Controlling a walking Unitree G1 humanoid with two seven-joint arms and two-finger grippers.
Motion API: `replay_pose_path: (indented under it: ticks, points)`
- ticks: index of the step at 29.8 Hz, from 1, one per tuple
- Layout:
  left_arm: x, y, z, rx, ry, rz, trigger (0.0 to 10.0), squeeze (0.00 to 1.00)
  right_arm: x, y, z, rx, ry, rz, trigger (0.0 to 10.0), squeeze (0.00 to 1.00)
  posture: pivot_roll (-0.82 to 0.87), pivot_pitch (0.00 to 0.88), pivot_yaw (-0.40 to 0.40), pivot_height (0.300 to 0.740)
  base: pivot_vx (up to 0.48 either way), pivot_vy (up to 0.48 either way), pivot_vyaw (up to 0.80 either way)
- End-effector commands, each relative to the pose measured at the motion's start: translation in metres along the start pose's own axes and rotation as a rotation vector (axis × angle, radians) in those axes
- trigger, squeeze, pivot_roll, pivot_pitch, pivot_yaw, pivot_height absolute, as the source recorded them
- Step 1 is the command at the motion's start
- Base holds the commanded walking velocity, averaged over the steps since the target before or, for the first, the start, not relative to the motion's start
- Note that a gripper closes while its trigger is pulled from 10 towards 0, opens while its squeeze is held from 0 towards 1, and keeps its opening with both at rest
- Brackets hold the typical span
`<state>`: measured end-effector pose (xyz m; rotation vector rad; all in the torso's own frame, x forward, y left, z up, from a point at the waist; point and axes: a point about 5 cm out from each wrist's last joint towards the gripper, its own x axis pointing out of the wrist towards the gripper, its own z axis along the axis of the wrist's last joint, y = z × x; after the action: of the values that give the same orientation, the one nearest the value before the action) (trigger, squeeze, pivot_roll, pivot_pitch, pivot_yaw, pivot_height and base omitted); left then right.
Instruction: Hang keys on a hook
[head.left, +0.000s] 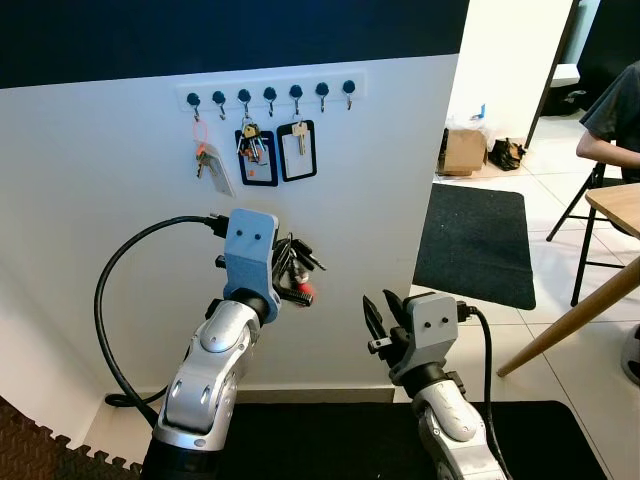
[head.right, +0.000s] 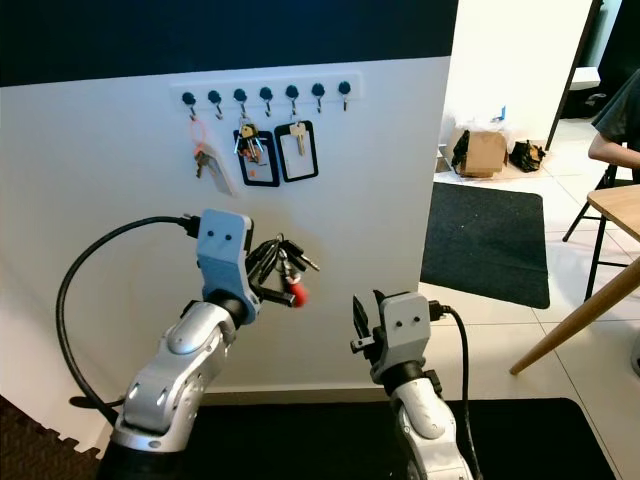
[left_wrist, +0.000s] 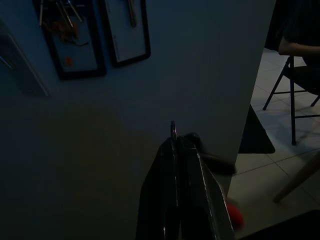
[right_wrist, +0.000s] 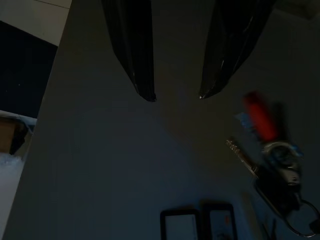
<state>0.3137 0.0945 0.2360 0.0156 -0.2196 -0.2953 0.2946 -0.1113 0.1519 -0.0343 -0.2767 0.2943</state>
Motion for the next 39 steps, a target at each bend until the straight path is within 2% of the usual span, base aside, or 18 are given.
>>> replay_pose_path:
  ticks: [1,9,17,21,24,28,32,39]
  points:
    - [-0.001,0.002,-0.001,0.005,0.004,0.014,10.0,0.00,-0.001,0.004,0.000,0.011,0.001,0.013,10.0,0.00,0.03,0.120,0.095,0.740,0.000,0.000,0.00]
    - [0.002,0.003,0.007,0.004,-0.033,0.022,10.0,0.00,0.000,0.005,0.002,0.011,-0.007,0.015,10.0,0.00,0.03,0.120,0.093,0.740,0.000,0.000,0.00]
    - [0.022,-0.003,0.022,-0.026,-0.084,0.011,10.0,0.00,0.005,0.006,0.008,0.006,-0.032,0.020,10.0,0.00,0.03,0.126,0.083,0.740,0.000,0.000,0.00]
    - [0.048,-0.006,0.033,-0.054,-0.110,-0.003,10.0,0.00,0.009,0.005,0.018,0.006,-0.066,0.012,10.0,0.00,0.02,0.149,0.088,0.740,0.000,0.000,0.00]
    - [0.054,-0.005,0.036,-0.062,-0.113,0.001,10.0,0.00,0.011,0.005,0.021,0.009,-0.077,0.007,10.0,0.00,0.02,0.154,0.091,0.740,0.000,0.000,0.00]
    - [0.079,0.009,0.056,-0.095,-0.142,0.038,10.0,0.00,0.015,0.006,0.032,0.012,-0.112,-0.009,10.0,0.00,0.01,0.169,0.116,0.740,0.000,0.000,0.00]
    - [0.077,0.013,0.059,-0.064,-0.158,0.025,10.0,0.00,0.013,0.004,0.034,0.011,-0.117,-0.024,10.0,0.00,0.01,0.168,0.124,0.740,0.000,0.000,0.00]
    - [0.065,0.018,0.048,-0.005,-0.165,0.033,10.0,0.00,0.009,0.000,0.029,0.010,-0.098,-0.039,10.0,0.00,0.02,0.161,0.113,0.740,0.000,0.000,0.00]
